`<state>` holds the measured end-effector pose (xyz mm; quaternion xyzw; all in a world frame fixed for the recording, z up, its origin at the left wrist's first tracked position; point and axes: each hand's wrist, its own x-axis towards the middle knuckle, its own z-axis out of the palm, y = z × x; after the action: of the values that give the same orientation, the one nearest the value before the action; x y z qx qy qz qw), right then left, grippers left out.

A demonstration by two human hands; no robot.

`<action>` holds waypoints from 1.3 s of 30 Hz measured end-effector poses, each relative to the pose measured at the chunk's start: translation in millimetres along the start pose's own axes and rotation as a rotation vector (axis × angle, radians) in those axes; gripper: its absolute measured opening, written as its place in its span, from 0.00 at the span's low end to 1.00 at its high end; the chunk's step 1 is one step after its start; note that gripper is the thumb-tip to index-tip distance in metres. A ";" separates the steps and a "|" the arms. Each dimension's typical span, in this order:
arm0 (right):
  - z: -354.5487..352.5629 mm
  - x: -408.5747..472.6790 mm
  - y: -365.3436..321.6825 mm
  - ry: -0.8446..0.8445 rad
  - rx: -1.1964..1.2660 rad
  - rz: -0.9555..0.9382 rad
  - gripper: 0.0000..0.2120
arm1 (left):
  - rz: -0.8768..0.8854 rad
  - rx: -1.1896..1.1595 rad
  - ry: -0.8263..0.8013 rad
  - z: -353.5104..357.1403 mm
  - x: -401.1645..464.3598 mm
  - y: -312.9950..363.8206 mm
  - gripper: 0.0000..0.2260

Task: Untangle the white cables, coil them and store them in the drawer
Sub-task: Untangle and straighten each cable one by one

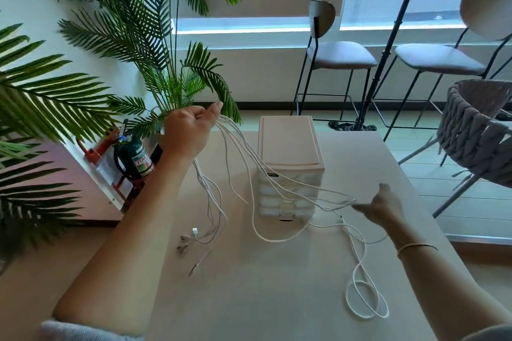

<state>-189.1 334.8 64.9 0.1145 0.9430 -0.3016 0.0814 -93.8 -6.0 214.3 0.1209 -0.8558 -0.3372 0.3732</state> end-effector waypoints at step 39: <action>-20.1 -102.9 -186.7 -0.356 0.603 -0.630 0.18 | 0.217 -0.066 -0.311 60.1 -30.4 35.8 0.21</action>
<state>-141.5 181.6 206.7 -0.2123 0.7735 -0.5871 0.1095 -114.4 63.8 191.5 -0.0381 -0.8996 -0.3375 0.2744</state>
